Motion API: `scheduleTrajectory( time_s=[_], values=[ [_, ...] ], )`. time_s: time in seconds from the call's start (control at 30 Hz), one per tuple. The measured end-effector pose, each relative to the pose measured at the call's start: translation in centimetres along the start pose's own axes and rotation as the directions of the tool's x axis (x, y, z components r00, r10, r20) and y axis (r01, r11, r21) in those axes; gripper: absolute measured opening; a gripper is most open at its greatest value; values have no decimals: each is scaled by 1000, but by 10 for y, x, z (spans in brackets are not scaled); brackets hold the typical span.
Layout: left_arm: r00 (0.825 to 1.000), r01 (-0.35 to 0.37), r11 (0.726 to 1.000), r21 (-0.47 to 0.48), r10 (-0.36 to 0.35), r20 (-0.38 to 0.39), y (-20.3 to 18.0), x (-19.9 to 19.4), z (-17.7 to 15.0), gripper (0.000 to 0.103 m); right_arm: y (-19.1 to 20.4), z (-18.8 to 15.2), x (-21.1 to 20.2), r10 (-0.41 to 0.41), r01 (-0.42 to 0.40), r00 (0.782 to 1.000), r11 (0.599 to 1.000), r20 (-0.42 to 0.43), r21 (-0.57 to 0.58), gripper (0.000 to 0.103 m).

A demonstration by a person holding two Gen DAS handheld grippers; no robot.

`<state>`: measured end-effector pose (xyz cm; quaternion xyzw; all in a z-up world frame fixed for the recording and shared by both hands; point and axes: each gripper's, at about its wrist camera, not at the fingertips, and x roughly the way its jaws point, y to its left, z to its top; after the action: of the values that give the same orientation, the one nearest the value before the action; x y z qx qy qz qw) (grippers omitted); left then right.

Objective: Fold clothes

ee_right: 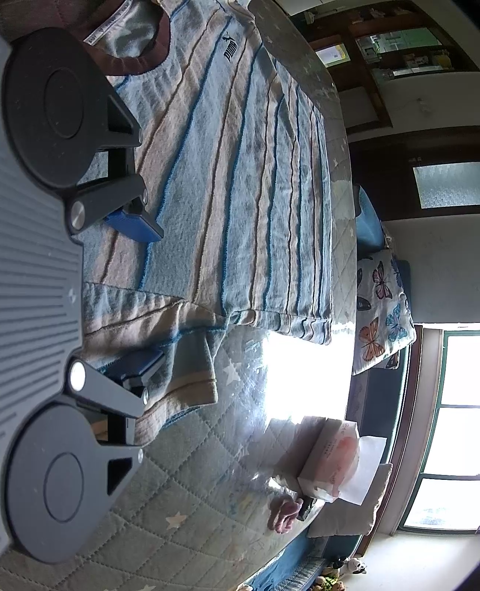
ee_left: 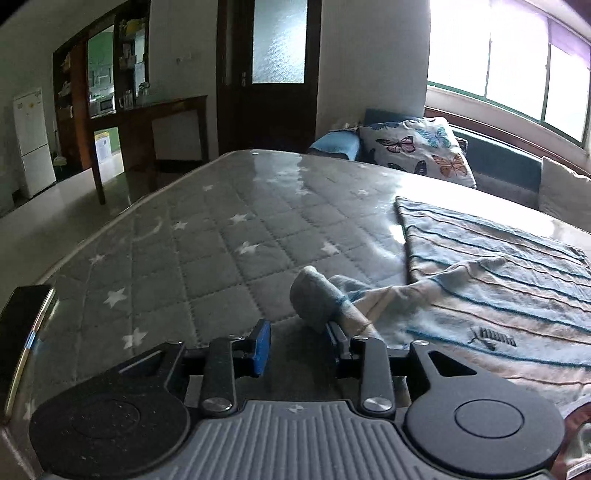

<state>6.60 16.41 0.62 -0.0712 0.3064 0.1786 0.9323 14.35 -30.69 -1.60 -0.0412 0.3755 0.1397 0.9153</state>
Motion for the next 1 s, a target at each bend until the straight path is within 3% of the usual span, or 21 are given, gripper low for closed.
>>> scheduleTrajectory(
  time_s=[0.37, 0.57, 0.67, 0.73, 1.0],
  values=[
    [999, 43, 999, -25, -43, -24, -6, 8, -3, 45, -1, 1, 2, -1, 1, 1000, 1000, 2, 2, 66],
    [996, 81, 996, -47, -83, -40, -5, 18, -7, 43, -1, 0, 2, -3, 3, 1000, 1000, 2, 1, 66],
    [993, 107, 992, -69, -110, -43, -3, 22, -7, 27, -1, 1, 3, -3, 3, 1000, 1000, 1, 2, 66],
    [993, 108, 991, -73, -110, -36, 0, 19, -8, 8, -1, 0, 3, -4, 4, 1000, 1000, 1, 3, 66],
    [1000, -7, 997, -83, 6, -17, 17, -16, -19, 4, -1, 0, 3, -11, 11, 1000, 1000, 0, 1, 66]
  ],
)
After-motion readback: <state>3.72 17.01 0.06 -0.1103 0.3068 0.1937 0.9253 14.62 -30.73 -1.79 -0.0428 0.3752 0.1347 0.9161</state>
